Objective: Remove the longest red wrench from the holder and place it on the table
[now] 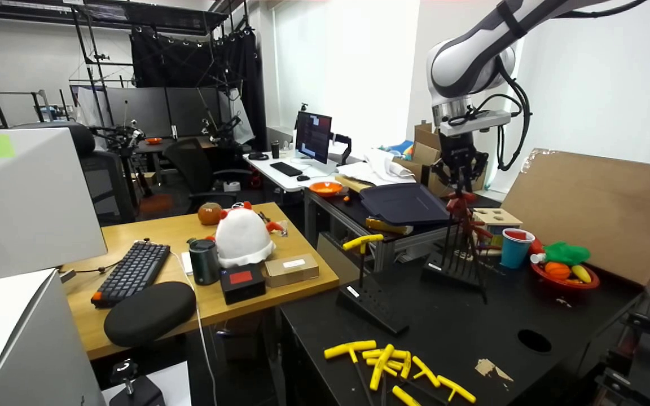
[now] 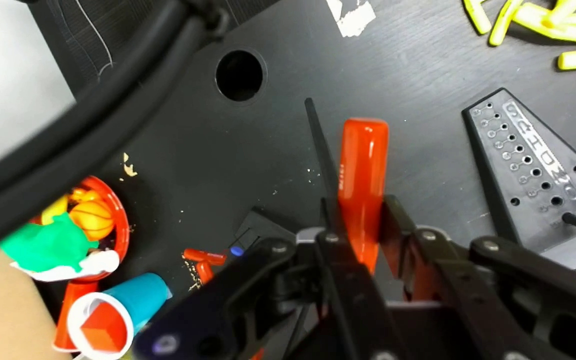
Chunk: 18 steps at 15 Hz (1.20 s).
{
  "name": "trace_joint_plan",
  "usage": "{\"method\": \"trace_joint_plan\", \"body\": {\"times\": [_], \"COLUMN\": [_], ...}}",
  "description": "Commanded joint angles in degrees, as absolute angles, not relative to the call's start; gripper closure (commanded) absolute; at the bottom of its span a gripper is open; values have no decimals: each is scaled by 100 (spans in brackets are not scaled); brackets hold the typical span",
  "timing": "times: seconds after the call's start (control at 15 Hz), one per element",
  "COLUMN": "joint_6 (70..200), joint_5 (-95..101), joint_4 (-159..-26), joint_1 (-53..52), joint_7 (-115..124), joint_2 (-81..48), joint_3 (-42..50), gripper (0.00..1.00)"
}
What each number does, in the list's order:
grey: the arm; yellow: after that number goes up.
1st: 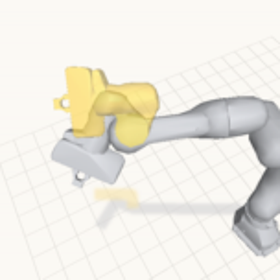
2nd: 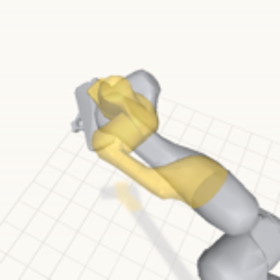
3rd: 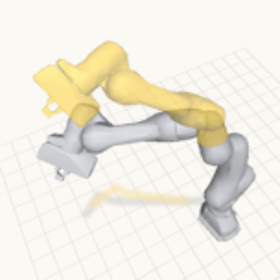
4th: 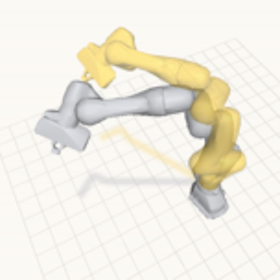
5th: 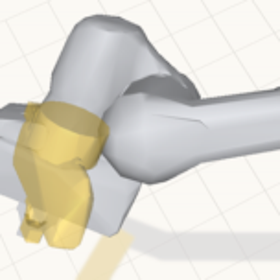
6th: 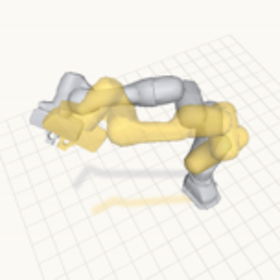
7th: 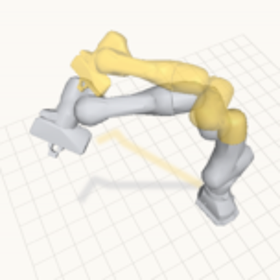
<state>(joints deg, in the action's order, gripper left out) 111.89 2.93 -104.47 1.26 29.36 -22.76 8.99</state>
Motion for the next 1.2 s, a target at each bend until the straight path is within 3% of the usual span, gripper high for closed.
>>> {"method": "trace_joint_plan", "body": {"times": [0.0, 1.13], "joint_6": [10598, 9022], "joint_5": [456, 767], "joint_4": [-9852, -7420], "joint_1": [41, -63], "joint_7": [2963, 2942], "joint_2": [-2625, -4627], "joint_3": [877, 1019], "gripper": [94, 94]}}
